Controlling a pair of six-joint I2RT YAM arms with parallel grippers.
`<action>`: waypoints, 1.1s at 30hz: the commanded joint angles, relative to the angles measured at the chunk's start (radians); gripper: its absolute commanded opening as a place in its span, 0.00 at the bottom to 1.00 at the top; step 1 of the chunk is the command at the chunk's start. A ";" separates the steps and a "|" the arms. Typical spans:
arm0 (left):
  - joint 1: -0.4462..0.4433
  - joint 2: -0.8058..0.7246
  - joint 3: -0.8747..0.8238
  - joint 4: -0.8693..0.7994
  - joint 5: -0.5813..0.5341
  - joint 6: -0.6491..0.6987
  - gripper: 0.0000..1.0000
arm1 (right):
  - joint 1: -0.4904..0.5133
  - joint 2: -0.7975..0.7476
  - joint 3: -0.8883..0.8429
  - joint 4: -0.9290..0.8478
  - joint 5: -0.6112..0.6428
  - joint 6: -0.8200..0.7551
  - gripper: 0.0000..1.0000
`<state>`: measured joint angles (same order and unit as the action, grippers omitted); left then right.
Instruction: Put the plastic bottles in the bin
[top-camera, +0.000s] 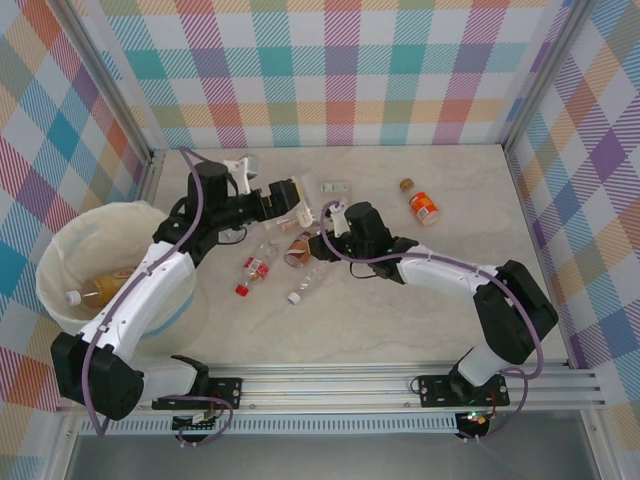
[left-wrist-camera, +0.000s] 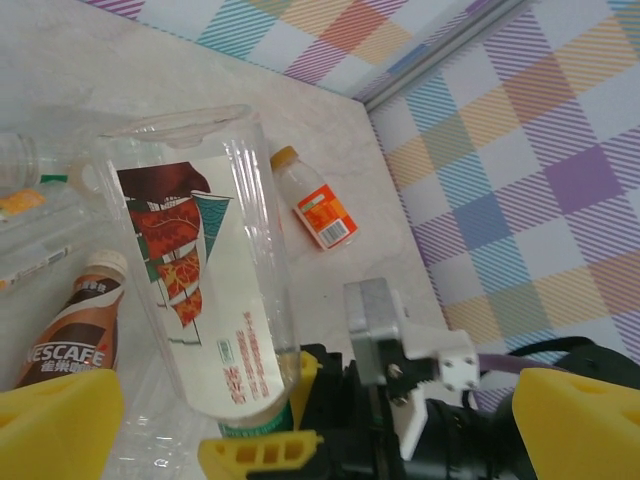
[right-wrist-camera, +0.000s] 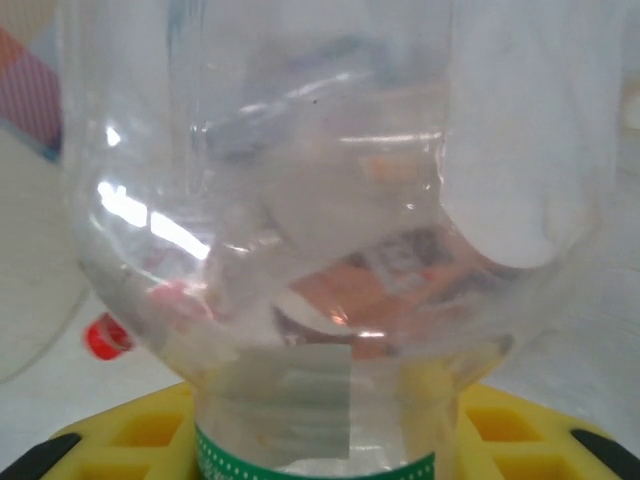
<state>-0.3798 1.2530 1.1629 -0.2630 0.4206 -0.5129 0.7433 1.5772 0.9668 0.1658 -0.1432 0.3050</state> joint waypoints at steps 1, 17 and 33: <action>-0.028 0.016 0.029 -0.003 -0.117 -0.004 1.00 | 0.020 -0.017 0.037 0.114 -0.150 0.024 0.28; -0.064 0.123 0.122 -0.218 -0.290 0.041 0.98 | 0.062 -0.003 0.054 0.226 -0.238 0.052 0.30; -0.046 0.082 0.126 -0.202 -0.261 0.054 0.55 | 0.055 -0.011 0.040 0.227 -0.233 0.060 0.69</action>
<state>-0.4454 1.3716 1.2694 -0.4488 0.1432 -0.4816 0.7998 1.5883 1.0012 0.3145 -0.3683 0.3618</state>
